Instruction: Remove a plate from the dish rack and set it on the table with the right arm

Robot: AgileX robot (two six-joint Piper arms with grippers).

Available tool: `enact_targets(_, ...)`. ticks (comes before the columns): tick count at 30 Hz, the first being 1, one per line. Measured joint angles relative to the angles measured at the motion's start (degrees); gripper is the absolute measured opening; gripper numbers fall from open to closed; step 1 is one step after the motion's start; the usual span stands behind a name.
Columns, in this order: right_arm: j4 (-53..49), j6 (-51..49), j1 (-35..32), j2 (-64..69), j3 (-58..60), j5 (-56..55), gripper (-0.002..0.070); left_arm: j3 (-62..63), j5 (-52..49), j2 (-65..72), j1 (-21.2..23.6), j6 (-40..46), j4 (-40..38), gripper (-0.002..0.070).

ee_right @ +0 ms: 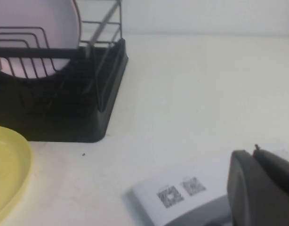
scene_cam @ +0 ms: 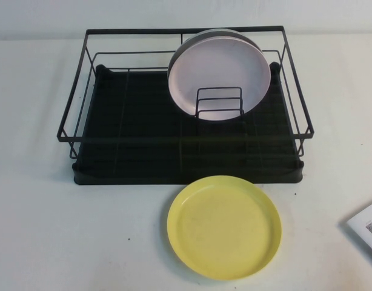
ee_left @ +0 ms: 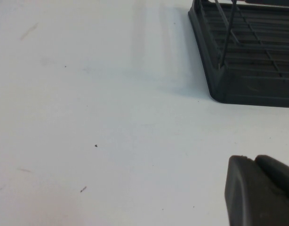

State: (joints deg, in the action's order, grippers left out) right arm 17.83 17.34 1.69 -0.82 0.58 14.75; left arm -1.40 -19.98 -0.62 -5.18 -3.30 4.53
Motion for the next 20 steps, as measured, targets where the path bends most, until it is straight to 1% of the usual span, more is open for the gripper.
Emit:
enact_targets(2,-4.8,-7.8,0.0,0.0,0.7,0.9,-0.0018,0.0,0.0,0.0,0.0,0.0,0.0,-0.0004)
enact_targets(4,-7.0,-11.7,0.0,0.0,0.8,3.6,-0.0018,0.0,0.0,0.0,0.0,0.0,0.0,-0.0004)
enact_targets(10,-8.6,-8.6,-0.1,0.0,1.0,5.7,-0.0018,0.0,0.0,0.0,0.0,0.0,0.0,-0.0004)
enact_targets(20,-8.6,-7.9,-0.2,0.0,1.0,5.7,-0.0018,0.0,0.0,0.0,0.0,0.0,0.0,-0.0004)
